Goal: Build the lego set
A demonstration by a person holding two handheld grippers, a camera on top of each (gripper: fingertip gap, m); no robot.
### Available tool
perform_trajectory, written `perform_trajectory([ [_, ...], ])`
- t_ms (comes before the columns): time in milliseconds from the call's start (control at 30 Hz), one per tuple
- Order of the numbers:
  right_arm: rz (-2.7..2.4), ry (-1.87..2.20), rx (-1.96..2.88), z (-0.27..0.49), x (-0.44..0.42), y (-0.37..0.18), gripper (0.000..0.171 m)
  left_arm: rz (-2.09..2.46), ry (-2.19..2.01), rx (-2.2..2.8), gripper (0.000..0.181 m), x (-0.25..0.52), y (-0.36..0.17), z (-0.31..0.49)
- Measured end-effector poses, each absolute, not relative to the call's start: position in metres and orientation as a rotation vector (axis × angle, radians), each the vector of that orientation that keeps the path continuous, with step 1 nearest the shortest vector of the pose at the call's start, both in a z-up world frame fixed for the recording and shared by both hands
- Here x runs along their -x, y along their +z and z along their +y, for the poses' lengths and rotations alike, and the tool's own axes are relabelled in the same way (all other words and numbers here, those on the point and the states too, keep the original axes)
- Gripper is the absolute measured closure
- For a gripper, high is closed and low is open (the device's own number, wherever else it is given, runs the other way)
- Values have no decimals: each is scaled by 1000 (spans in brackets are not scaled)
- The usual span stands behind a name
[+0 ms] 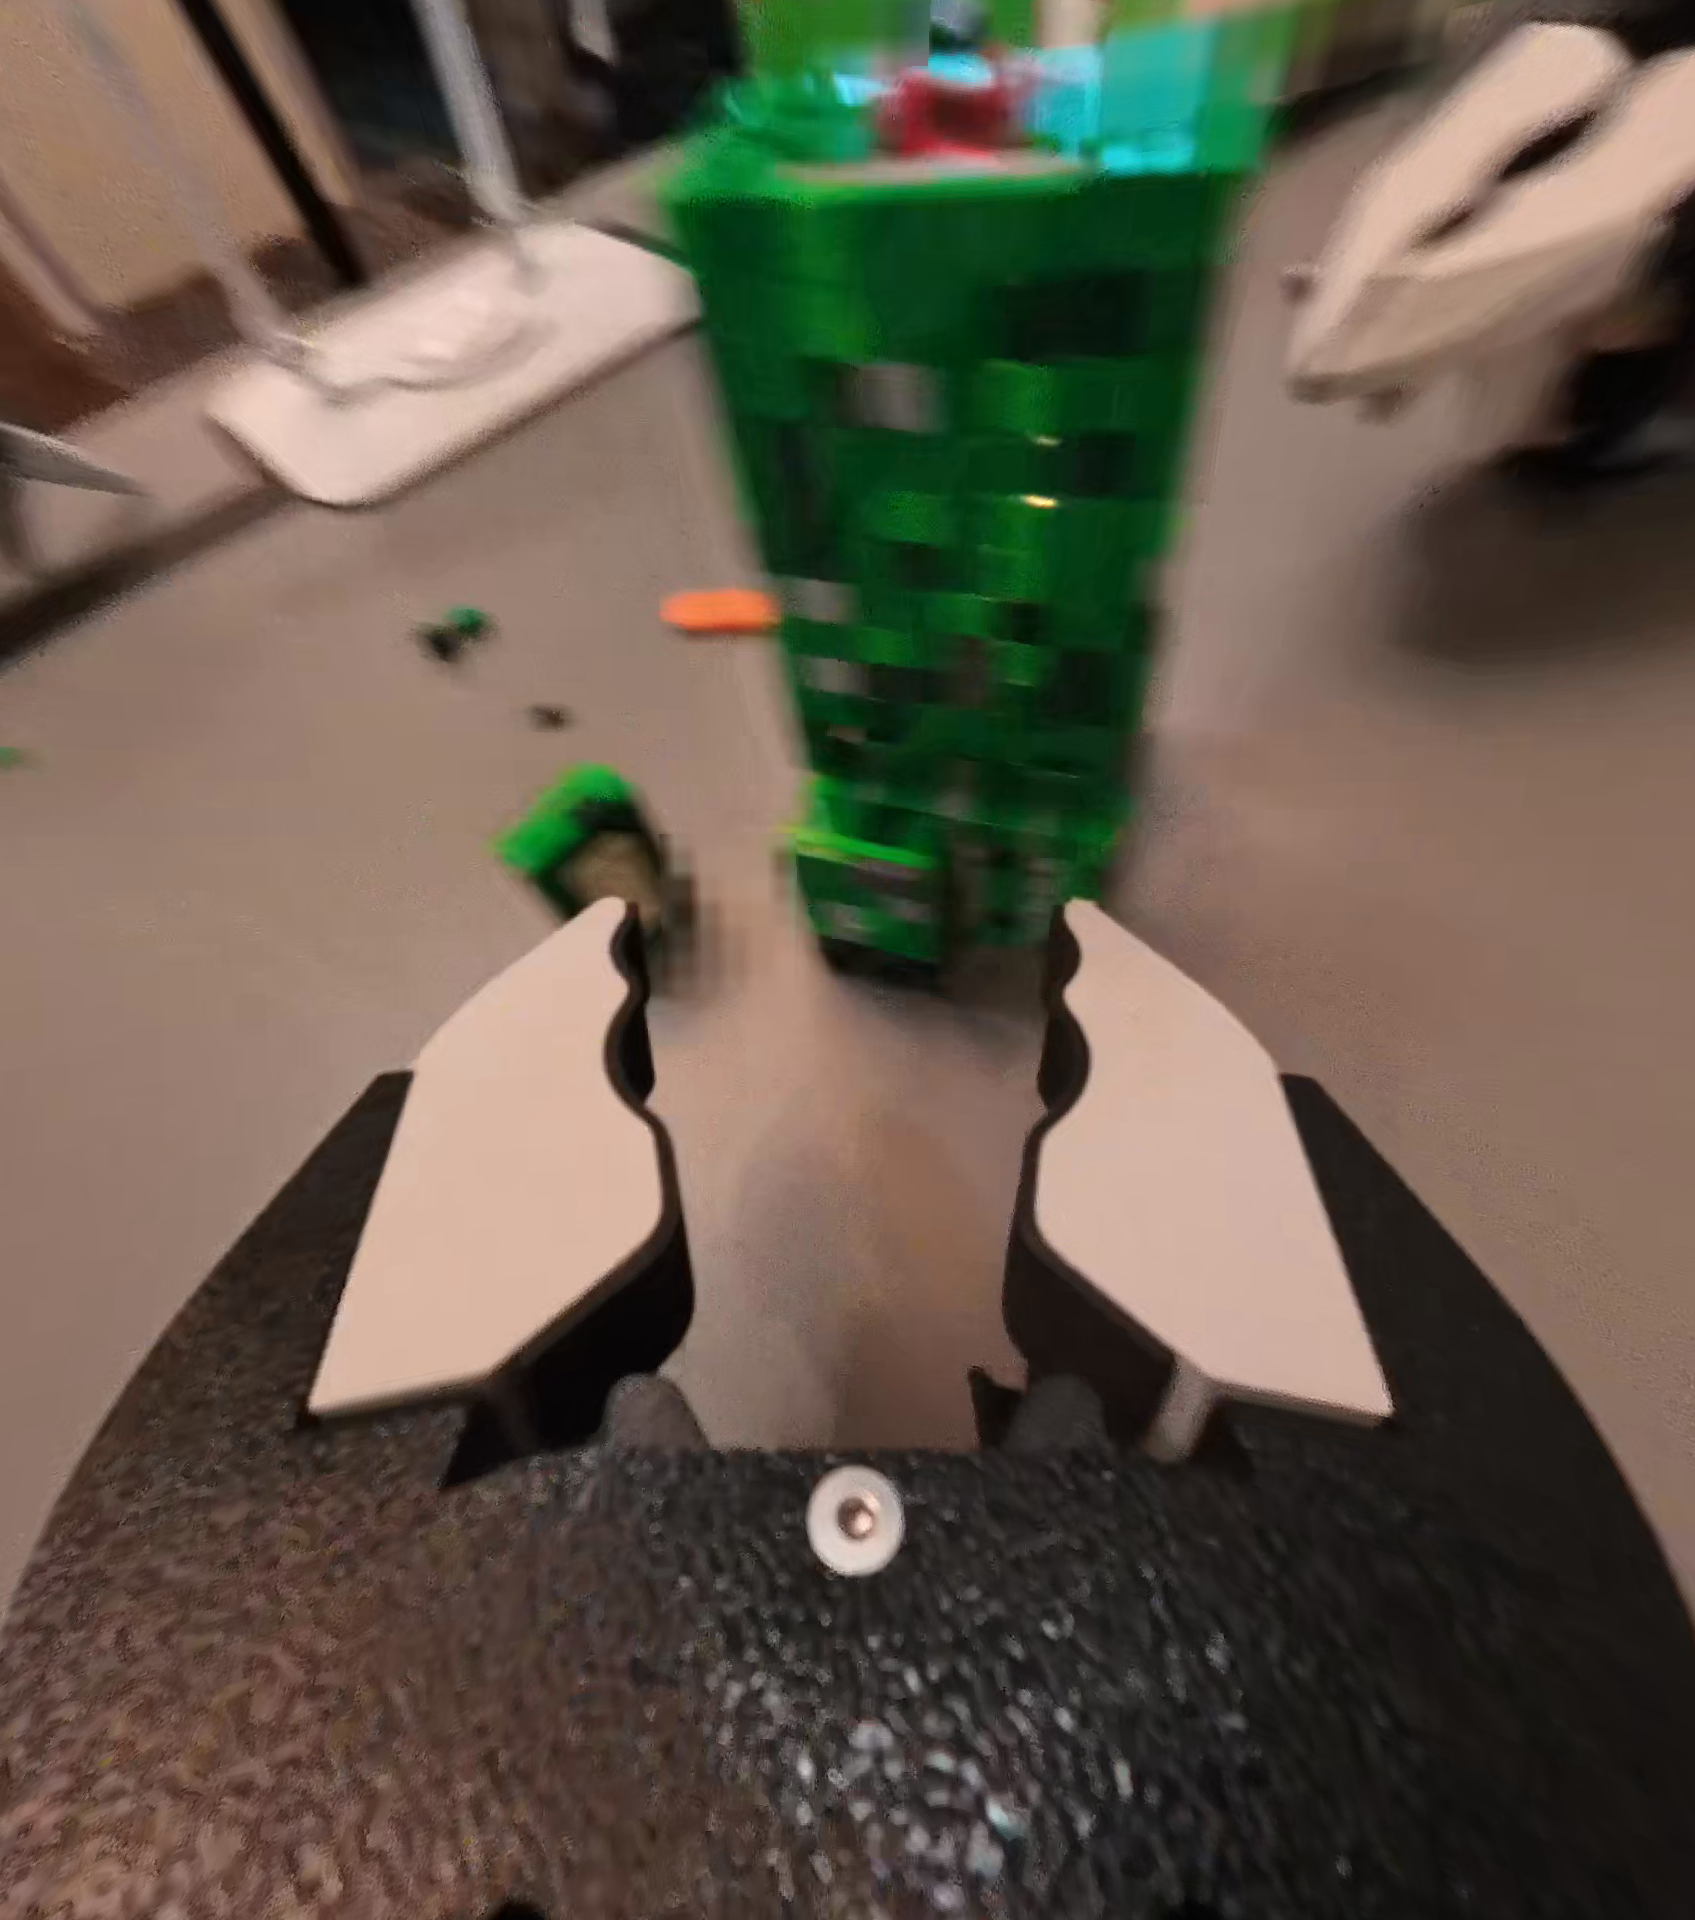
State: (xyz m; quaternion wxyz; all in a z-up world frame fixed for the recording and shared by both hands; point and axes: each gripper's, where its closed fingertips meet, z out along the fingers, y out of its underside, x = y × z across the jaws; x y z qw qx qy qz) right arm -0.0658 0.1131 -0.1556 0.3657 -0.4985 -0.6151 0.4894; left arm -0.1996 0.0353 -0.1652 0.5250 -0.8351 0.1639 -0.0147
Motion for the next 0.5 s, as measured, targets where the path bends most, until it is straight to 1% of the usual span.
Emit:
perform_trajectory([
  [33, -1578, 1260, 1282, 114, 66, -155, 171, 375, 9, 1968, 109, 220, -159, 44],
  [100, -1579, 1266, 1281, 113, 66, -155, 171, 441, 52, 1947, 101, 245, -158, 62],
  [167, -1583, 1272, 1278, 112, 65, -155, 171, 557, 43, 1975, 97, 253, -168, 77],
  [267, -1578, 1276, 1276, 112, 65, -155, 171, 692, -22, 2043, 98, 252, -187, 91],
  [367, -1561, 1285, 1275, 113, 65, -153, 171, 757, -45, 2062, 114, 249, -198, 96],
  [433, -1555, 1289, 1278, 114, 65, -152, 171, 745, -49, 2049, 128, 248, -199, 97],
  [467, -1551, 1287, 1281, 114, 65, -152, 171, 720, -43, 2051, 129, 249, -199, 96],
  [500, -1542, 1284, 1282, 115, 66, -152, 171, 692, -34, 2059, 124, 251, -199, 94],
])
